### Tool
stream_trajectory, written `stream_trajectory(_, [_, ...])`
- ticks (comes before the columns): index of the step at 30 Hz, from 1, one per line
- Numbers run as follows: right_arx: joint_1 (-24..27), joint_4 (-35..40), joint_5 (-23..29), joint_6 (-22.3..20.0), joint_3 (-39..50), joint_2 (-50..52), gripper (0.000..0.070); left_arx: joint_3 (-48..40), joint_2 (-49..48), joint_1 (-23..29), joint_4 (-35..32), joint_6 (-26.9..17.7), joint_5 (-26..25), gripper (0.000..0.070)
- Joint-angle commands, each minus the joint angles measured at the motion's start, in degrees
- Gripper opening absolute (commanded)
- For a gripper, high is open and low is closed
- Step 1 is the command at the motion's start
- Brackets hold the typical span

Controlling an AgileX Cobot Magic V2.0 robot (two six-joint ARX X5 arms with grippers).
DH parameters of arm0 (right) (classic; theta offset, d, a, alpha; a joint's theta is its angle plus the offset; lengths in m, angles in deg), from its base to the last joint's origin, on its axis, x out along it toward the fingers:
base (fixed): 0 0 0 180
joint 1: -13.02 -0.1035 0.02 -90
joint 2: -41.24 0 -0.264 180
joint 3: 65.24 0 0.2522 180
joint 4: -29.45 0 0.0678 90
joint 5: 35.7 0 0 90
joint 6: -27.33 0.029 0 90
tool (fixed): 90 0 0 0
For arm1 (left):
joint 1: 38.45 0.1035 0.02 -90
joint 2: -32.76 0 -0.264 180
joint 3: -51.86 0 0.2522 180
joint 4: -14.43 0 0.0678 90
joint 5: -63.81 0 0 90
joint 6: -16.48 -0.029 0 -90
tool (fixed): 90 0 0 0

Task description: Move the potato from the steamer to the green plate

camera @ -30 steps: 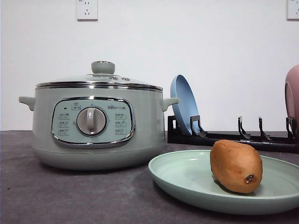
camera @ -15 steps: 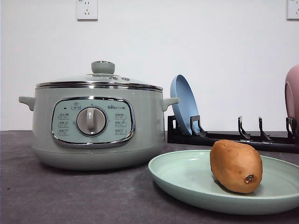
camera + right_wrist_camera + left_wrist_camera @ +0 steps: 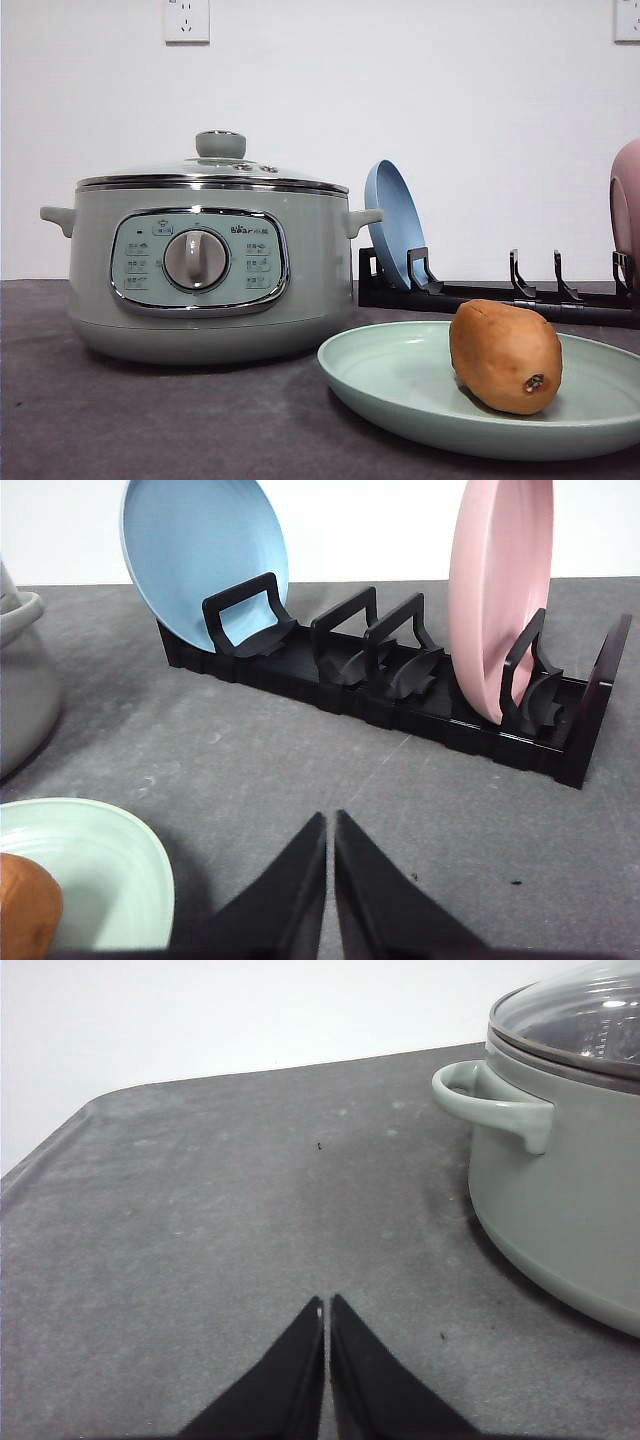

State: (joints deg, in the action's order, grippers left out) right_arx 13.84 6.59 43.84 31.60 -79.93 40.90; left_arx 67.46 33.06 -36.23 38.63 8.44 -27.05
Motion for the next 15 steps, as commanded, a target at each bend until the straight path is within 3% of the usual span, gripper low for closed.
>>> stream_trajectory(1, [0.0,0.1,0.0,-0.2,0.2,0.2,0.0001,-1.2,-0.1,0.1,0.3,-0.1,0.0,0.0001])
stream_trajectory(15, [0.0,0.1,0.0,-0.2,0.2,0.2,0.0001,-1.2,-0.1,0.1,0.3,-0.1,0.0,0.0001])
